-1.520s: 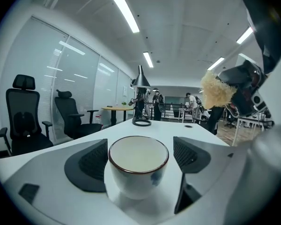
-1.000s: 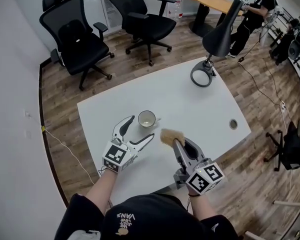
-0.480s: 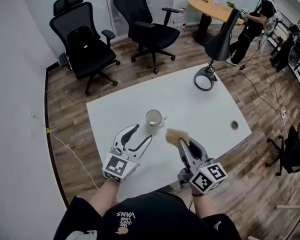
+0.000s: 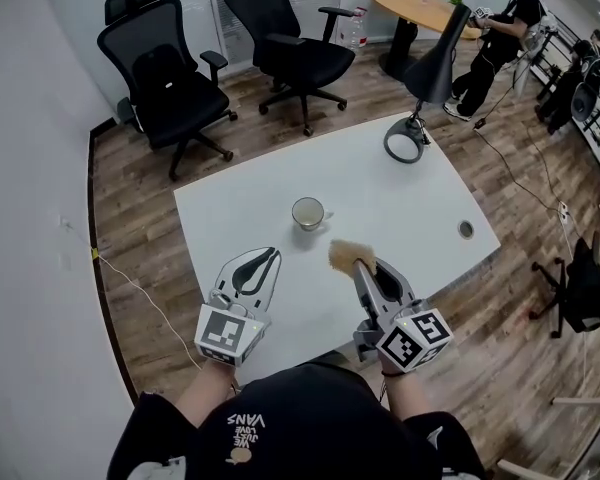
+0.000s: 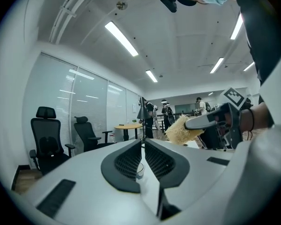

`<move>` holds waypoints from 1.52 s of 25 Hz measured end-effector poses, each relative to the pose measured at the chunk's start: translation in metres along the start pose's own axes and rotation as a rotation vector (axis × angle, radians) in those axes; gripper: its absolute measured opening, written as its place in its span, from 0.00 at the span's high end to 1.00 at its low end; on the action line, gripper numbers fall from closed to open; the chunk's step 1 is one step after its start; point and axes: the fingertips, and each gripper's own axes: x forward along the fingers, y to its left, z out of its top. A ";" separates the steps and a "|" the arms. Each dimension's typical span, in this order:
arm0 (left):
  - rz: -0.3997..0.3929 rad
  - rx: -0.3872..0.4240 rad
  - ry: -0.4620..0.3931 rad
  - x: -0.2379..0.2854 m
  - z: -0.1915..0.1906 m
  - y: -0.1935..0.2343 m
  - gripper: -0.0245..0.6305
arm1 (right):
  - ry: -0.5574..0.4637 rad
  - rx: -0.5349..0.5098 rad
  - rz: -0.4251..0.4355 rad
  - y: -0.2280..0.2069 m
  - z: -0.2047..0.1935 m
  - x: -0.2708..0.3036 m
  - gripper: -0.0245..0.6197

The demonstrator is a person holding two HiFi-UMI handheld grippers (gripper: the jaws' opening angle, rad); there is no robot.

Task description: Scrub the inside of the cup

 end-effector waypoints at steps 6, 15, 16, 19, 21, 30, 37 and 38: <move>-0.013 -0.004 0.000 -0.011 0.002 -0.009 0.94 | -0.006 -0.026 0.007 0.010 -0.004 -0.002 0.84; -0.017 -0.038 0.026 -0.020 -0.006 -0.016 0.95 | 0.017 -0.132 -0.013 0.014 -0.017 -0.003 0.84; -0.019 -0.038 0.027 -0.021 -0.006 -0.017 0.95 | 0.020 -0.139 -0.014 0.015 -0.019 -0.003 0.84; -0.025 -0.042 0.032 -0.024 -0.007 -0.020 0.95 | 0.029 -0.155 -0.019 0.017 -0.021 -0.004 0.84; -0.025 -0.041 0.031 -0.025 -0.006 -0.021 0.95 | 0.035 -0.164 -0.020 0.019 -0.022 -0.004 0.84; -0.030 -0.047 0.034 -0.030 -0.009 -0.019 0.95 | 0.044 -0.179 -0.020 0.026 -0.024 -0.005 0.84; -0.036 -0.042 0.033 -0.031 -0.009 -0.019 0.95 | 0.057 -0.191 -0.017 0.030 -0.027 -0.003 0.84; -0.035 -0.039 0.034 -0.031 -0.010 -0.020 0.95 | 0.057 -0.193 -0.017 0.030 -0.027 -0.004 0.84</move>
